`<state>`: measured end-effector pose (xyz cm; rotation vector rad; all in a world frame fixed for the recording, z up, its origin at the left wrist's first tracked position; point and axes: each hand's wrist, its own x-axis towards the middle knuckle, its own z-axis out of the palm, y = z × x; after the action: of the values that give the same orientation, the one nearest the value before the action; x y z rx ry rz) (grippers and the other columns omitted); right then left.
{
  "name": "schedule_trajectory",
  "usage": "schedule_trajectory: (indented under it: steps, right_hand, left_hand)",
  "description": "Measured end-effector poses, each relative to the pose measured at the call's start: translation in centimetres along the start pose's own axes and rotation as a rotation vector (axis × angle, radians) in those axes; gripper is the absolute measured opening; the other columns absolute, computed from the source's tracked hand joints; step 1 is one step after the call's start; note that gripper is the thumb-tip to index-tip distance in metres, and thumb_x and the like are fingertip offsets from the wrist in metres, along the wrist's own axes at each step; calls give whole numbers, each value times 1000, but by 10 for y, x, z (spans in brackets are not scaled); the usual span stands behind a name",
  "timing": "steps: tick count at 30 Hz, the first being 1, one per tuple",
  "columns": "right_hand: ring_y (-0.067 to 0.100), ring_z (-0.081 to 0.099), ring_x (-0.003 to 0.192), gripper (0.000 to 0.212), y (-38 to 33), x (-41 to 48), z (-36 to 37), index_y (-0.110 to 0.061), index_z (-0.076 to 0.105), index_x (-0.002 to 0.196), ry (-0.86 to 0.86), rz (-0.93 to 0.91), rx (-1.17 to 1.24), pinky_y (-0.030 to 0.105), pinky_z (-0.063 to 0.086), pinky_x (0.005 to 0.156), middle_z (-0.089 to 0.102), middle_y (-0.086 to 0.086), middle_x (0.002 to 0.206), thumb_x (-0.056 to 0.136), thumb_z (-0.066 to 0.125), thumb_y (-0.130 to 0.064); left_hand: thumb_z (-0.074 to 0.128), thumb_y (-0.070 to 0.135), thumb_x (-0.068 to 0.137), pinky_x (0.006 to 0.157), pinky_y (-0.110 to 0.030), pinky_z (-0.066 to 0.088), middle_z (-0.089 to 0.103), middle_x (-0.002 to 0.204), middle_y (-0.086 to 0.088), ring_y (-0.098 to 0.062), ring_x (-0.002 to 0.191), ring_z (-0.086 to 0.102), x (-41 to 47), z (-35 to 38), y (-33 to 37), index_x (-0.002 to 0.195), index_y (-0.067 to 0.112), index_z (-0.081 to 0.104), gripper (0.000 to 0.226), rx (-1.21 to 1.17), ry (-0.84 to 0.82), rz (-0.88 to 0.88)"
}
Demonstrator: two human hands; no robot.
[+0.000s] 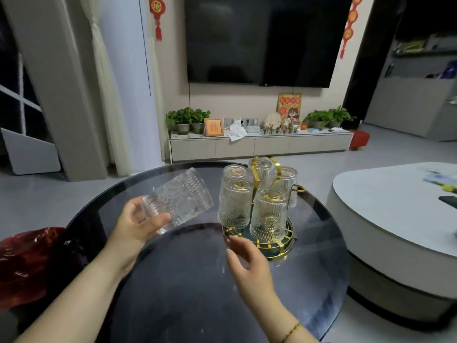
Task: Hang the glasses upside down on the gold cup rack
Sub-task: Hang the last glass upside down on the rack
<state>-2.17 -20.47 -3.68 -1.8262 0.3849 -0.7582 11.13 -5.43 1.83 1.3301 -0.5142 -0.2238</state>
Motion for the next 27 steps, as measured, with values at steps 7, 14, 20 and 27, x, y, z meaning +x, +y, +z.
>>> schedule_trajectory:
  steps: [7, 14, 20, 27]
  right_hand:
    - [20, 29, 133, 42, 65, -2, -70, -14, 42, 125, -51, 24, -696, 24, 22, 108, 37, 7, 142, 85, 49, -24]
    - [15, 27, 136, 73, 78, 14, -78, -18, 36, 133, -160, -82, -1005, 25, 16, 111, 33, 2, 146, 73, 56, -55]
    - [3, 64, 96, 71, 80, 16, -77, -30, 69, 93, -101, -111, -1093, 17, 52, 74, 70, -16, 103, 35, 67, -71]
    - [18, -9, 140, 69, 90, 21, -81, -23, 6, 140, -261, -31, -808, 43, -18, 104, -3, -2, 154, 85, 43, -43]
  left_hand:
    - [74, 40, 33, 77, -31, 45, 62, 100, 3, -12, 91, 58, 32, 35, 35, 85, 35, 53, 56, 180, -77, 65]
    - [84, 45, 30, 79, -31, 47, 58, 111, -1, -22, 100, 58, 70, 118, 89, 107, 28, 48, 86, 578, -233, 196]
    - [72, 53, 35, 67, -22, 39, 51, 107, 3, -17, 88, 53, 94, 195, 126, 120, 24, 44, 94, 942, -397, 350]
    - [75, 52, 47, 74, -25, 40, 49, 102, 7, -14, 85, 50, 113, 253, 124, 123, 23, 42, 88, 1380, -667, 330]
